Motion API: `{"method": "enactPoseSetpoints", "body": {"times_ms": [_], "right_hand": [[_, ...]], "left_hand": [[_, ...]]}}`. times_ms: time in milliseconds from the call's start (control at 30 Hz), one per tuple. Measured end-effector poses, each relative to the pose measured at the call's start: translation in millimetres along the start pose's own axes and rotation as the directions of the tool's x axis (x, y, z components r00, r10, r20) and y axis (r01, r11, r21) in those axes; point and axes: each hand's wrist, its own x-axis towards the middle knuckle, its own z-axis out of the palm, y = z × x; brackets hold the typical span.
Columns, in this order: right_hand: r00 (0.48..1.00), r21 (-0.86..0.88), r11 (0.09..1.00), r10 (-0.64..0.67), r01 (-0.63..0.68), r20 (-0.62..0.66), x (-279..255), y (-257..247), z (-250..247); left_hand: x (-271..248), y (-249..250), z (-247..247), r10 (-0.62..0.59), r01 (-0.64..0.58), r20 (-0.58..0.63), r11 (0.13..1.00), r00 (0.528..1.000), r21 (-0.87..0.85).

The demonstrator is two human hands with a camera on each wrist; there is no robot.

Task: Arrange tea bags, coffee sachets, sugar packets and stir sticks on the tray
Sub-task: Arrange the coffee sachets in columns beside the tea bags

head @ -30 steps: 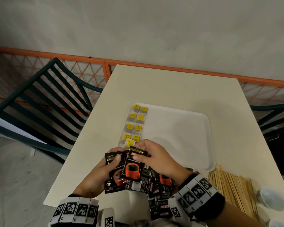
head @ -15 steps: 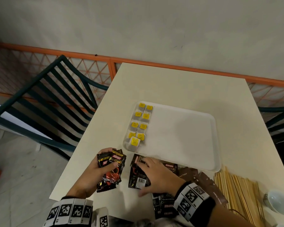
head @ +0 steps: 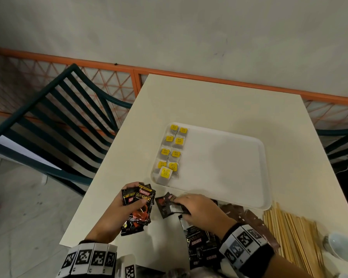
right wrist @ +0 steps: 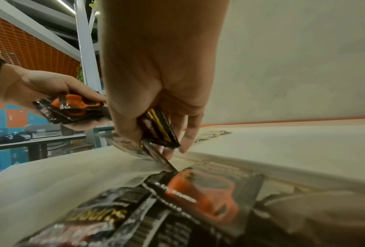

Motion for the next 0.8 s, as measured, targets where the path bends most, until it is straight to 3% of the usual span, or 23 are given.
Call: {"method": "enactPoseSetpoints", "body": {"times_ms": [133,200,333,433,500,567,700,800], "right_hand": [[0.982,0.213,0.972,0.132,-0.102,-0.134,-1,3,-14],[0.954,0.393,0.903,0.253,-0.174,-0.16,-2,5,-22],[0.875,0.719,0.666,0.452,-0.2,-0.174,-3,6,-36],[0.885,0.882,0.44,0.462,-0.169,-0.061,4,-3,-39],[0.906,0.932,0.336,0.422,-0.138,-0.018,12,-11,-36],[0.922,0.927,0.348,0.386,-0.139,-0.007,19,-19,-34],[0.95,0.833,0.532,0.313,-0.153,-0.025,30,-31,-32],[0.939,0.733,0.655,0.338,-0.184,-0.067,37,-37,-31]], "left_hand": [[5,2,2,0.003,-0.003,-0.006,0.999,1.0,-0.034],[9,3,3,0.005,-0.006,-0.011,0.999,1.0,-0.052],[18,7,7,0.027,-0.026,0.016,0.998,1.0,-0.061],[26,13,12,0.018,-0.007,0.108,0.994,0.994,-0.109],[32,16,15,0.022,0.004,0.192,0.991,0.981,-0.135],[37,19,17,0.033,0.0,0.249,0.991,0.968,-0.132],[44,26,16,0.062,-0.021,0.262,0.987,0.963,-0.157],[45,28,12,0.032,0.029,0.285,0.978,0.958,-0.206]]}}
